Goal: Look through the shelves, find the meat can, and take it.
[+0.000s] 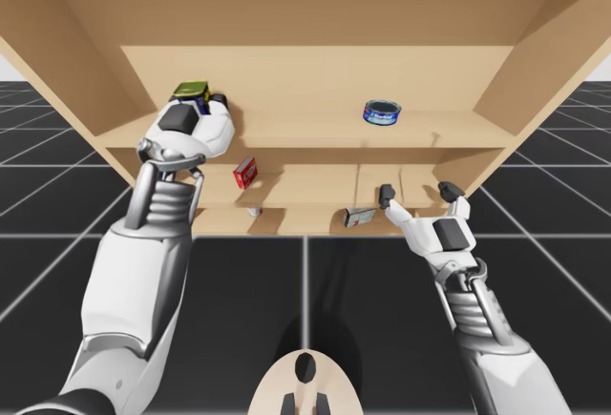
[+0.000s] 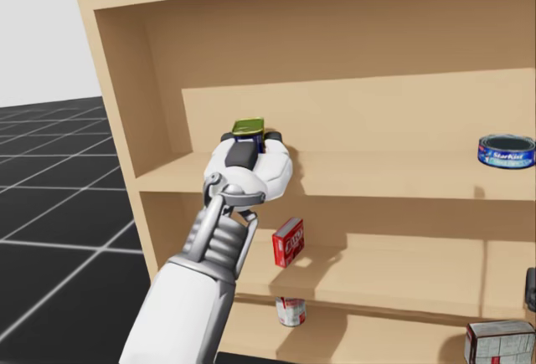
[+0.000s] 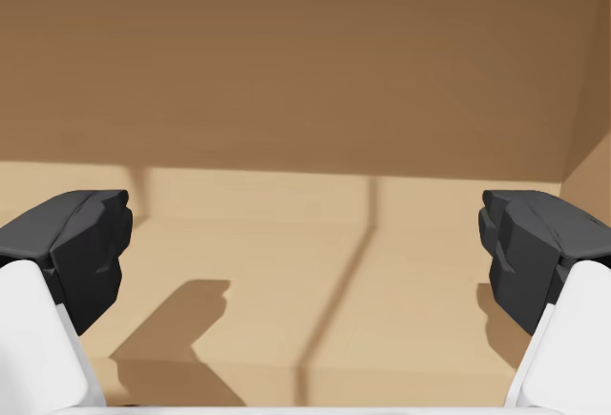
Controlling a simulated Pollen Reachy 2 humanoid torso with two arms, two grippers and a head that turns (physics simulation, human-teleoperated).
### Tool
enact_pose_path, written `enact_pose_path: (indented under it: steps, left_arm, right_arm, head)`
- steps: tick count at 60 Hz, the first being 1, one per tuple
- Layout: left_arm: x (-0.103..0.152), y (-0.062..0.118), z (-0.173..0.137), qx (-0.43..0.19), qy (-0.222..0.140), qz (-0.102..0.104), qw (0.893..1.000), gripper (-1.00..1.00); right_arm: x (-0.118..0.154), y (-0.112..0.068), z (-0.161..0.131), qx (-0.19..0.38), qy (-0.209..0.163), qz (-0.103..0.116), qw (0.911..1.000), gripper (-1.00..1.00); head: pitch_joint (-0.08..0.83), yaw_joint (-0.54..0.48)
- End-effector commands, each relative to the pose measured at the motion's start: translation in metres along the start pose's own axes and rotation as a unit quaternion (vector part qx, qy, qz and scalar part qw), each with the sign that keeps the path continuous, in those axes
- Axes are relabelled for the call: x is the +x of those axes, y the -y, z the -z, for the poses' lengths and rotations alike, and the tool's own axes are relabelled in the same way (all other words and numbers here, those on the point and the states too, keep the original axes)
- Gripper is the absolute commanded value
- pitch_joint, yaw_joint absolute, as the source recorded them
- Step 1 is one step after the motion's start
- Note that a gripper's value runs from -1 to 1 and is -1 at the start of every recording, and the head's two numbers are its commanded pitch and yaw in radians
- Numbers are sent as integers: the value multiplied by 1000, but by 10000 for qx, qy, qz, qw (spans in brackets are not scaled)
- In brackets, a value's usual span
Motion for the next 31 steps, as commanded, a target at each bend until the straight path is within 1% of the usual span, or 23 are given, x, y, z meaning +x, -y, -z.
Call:
enact_pose_path:
  steps: [1,2,3,5,6,7,10,11,14,17,23,27,31]
  left_arm:
    - [6,5,-7,12,-848,-88,9964,1000]
    - [7,5,-8,1,-814,-88,9966,1000]
    - [11,4,-11,-19,-698,-75,9975,1000]
    - [14,3,-12,-7,-623,-46,9980,1000]
    - [15,2,-12,5,-579,-19,9983,1000]
    - [18,1,-16,26,-462,38,9989,1000]
    - [21,-1,-19,77,-355,94,9993,1000]
    - [24,-3,-24,89,-285,105,9995,1000]
    - [26,-6,-31,65,-231,127,9996,1000]
    - [25,-9,-42,61,-175,228,9996,1000]
    - [19,-19,-76,-7,-9,444,9990,1000]
    - [16,-26,-100,-44,92,523,9986,1000]
    - [11,-33,-124,-118,163,545,9983,1000]
  right_arm:
    - [-1,-2,0,3,-10,44,10000,-1000]
    - [-1,-2,0,3,-9,43,10000,-1000]
    - [-1,-2,0,1,-8,42,10000,-1000]
    - [-1,-2,0,0,-7,42,10000,-1000]
    - [-1,-3,-1,-1,-7,43,10000,-1000]
    - [-1,-3,-1,-2,-5,45,10000,-1000]
    - [-1,-3,-1,-7,0,44,10000,-1000]
    - [-1,-3,-1,-10,2,44,10000,-1000]
    - [0,-3,-1,-8,5,54,10000,-1000]
    - [0,-3,-1,-7,10,53,10000,-1000]
    - [1,-3,-2,0,5,79,10000,-1000]
    - [2,-3,-2,3,4,74,10000,-1000]
    - [2,-3,-3,24,-17,69,10000,-1000]
  head:
    - [210,288]
    - [210,288]
    - [211,288]
    - [211,288]
    - [211,288]
    - [211,288]
    - [211,289]
    - [211,289]
    - [212,288]
    - [213,289]
    - [217,286]
    - [221,283]
    - [223,282]
